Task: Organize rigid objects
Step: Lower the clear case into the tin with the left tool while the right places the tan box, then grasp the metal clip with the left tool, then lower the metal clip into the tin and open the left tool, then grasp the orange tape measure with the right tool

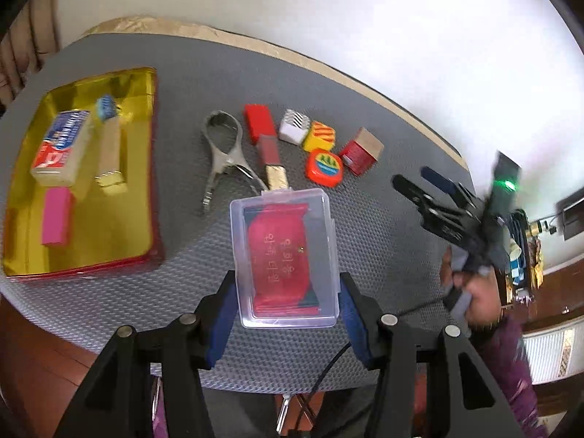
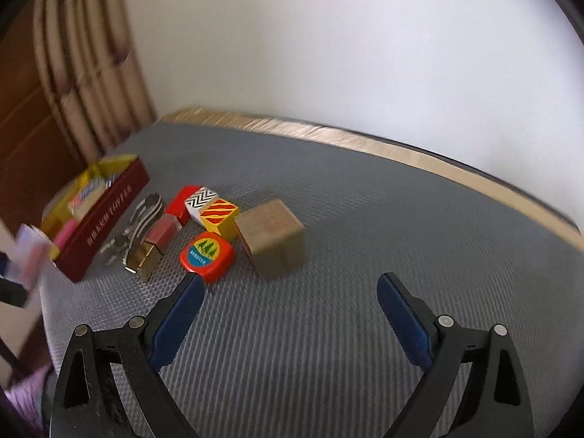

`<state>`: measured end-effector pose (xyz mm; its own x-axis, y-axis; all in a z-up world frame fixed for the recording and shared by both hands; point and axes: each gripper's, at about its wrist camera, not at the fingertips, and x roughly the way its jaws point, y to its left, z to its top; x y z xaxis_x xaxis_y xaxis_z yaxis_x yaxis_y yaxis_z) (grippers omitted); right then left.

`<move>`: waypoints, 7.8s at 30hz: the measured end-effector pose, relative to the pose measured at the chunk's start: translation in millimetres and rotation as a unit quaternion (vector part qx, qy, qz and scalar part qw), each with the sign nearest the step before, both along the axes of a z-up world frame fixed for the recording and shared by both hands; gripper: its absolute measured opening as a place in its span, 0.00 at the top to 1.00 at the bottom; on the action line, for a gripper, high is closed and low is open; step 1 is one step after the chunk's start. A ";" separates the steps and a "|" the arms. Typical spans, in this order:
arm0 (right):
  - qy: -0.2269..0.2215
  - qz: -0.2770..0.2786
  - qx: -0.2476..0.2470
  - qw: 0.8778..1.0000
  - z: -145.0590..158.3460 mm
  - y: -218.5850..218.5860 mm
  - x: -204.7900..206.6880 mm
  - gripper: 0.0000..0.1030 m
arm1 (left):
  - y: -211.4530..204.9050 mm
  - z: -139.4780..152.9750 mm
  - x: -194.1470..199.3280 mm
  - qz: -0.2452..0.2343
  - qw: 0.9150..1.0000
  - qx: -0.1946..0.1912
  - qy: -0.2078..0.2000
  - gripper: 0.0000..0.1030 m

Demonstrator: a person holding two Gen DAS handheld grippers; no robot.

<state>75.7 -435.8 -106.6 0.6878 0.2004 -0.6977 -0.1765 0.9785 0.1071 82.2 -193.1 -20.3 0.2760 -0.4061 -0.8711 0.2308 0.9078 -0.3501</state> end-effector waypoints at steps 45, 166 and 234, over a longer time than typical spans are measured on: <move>0.000 0.016 0.131 0.991 14.3 55.6 -84.5 0.58 | 118.3 -47.3 83.8 0.034 0.991 0.125 0.006 0.46; -0.017 -0.175 0.044 0.983 -38.7 -47.5 -92.2 0.11 | -14.9 -15.8 97.6 0.034 0.996 0.073 -0.026 0.69; 0.039 -0.086 0.054 0.994 -18.2 76.0 30.7 0.17 | 71.6 -44.1 -61.8 0.021 0.971 0.121 -0.203 0.62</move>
<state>106.3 -359.8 -124.9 0.6627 0.1618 -0.7312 0.0048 0.9754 0.2202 20.4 -121.5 -64.5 0.6293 -0.1844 -0.7549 0.2657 0.9640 -0.0140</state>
